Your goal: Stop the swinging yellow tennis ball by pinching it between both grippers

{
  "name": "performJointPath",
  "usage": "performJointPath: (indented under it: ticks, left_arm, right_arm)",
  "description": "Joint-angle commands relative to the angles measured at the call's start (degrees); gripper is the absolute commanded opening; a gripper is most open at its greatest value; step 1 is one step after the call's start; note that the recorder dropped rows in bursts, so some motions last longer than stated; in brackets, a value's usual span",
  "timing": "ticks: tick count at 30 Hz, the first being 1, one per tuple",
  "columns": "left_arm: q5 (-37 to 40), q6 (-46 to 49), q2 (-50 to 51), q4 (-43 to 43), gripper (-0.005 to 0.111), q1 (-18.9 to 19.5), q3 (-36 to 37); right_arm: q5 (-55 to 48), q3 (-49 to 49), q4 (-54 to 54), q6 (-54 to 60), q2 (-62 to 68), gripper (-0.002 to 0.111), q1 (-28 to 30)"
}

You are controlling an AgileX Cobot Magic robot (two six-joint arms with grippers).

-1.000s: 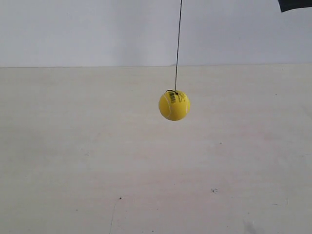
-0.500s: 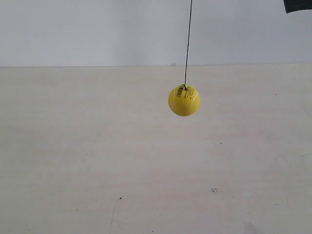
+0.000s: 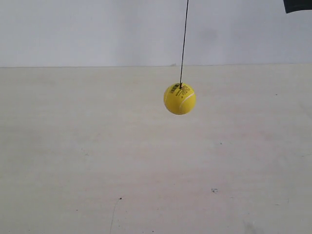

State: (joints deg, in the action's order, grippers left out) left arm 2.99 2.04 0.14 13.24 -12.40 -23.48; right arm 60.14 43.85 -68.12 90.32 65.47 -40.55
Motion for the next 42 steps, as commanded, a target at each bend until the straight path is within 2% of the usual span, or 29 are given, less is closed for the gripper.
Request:
performJointPath:
  ticks: [1, 20, 25, 33, 36, 38, 42]
  left_arm:
    - [0.39, -0.73, -0.14, -0.77, 0.005, -0.22, 0.39]
    - [0.39, -0.73, -0.14, -0.77, 0.005, -0.22, 0.39]
    - [0.39, -0.73, -0.14, -0.77, 0.005, -0.22, 0.39]
    - [0.39, -0.73, -0.14, -0.77, 0.005, -0.22, 0.39]
    - [0.39, -0.73, -0.14, -0.77, 0.005, -0.22, 0.39]
    - [0.39, -0.73, -0.14, -0.77, 0.005, -0.22, 0.39]
    - [0.39, -0.73, -0.14, -0.77, 0.005, -0.22, 0.39]
  right_arm:
    - [0.54, 0.17, 0.21, -0.23, -0.46, 0.000, 0.02]
    - [1.10, 0.17, 0.21, -0.21, -0.46, 0.000, 0.02]
    - [1.10, 0.17, 0.21, -8.31, -0.31, 0.000, 0.02]
    - [0.24, 0.17, 0.21, -13.54, -0.31, 0.000, 0.02]
    - [-6.47, 0.17, 2.51, -14.53, -0.31, 0.000, 2.57]
    - [-16.06, 0.17, 6.88, -17.42, -0.20, 0.000, 6.43]
    - [-30.19, 0.27, 15.47, -29.97, -0.20, 0.000, 14.35]
